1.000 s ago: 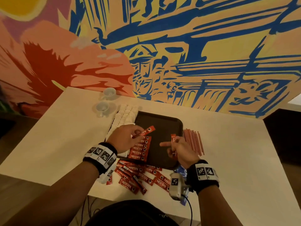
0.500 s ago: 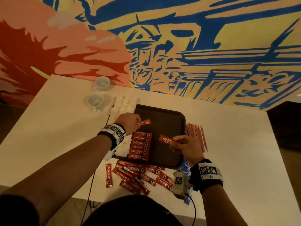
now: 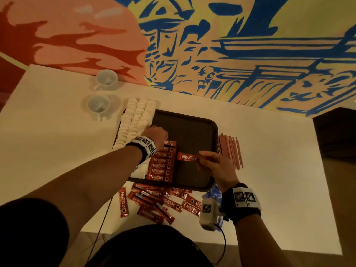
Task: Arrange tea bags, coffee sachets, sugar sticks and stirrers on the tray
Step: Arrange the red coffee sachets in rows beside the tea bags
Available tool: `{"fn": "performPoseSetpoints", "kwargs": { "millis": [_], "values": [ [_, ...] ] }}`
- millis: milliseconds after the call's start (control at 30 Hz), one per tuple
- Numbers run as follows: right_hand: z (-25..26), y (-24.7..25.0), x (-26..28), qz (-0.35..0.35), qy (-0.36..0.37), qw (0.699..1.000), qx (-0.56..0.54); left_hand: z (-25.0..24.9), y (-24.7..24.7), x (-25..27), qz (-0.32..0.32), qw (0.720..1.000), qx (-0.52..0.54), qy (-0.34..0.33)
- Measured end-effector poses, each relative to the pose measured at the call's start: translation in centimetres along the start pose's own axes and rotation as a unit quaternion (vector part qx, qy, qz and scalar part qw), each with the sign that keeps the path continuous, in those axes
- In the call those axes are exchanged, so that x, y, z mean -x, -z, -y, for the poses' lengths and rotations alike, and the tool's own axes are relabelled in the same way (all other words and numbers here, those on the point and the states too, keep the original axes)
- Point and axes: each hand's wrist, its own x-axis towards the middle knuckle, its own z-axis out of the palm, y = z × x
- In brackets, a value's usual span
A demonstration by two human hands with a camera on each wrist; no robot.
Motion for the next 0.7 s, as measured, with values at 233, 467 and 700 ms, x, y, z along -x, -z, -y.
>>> {"fn": "performPoseSetpoints", "kwargs": {
  "millis": [233, 467, 700],
  "values": [
    [-0.5, 0.0, 0.1, -0.03, 0.011, 0.999, 0.039, 0.0, -0.3, -0.1, 0.013, 1.0, 0.001, -0.013],
    [-0.3, 0.1, 0.8, -0.02, 0.038, 0.998, 0.048, -1.2, 2.1, 2.7, -0.062, 0.983, 0.157, -0.068],
    [-1.2, 0.2, 1.6, 0.013, 0.032, 0.999, 0.041, -5.7, 3.6, 9.5, -0.03, 0.961, 0.182, -0.205]
  ]
}}
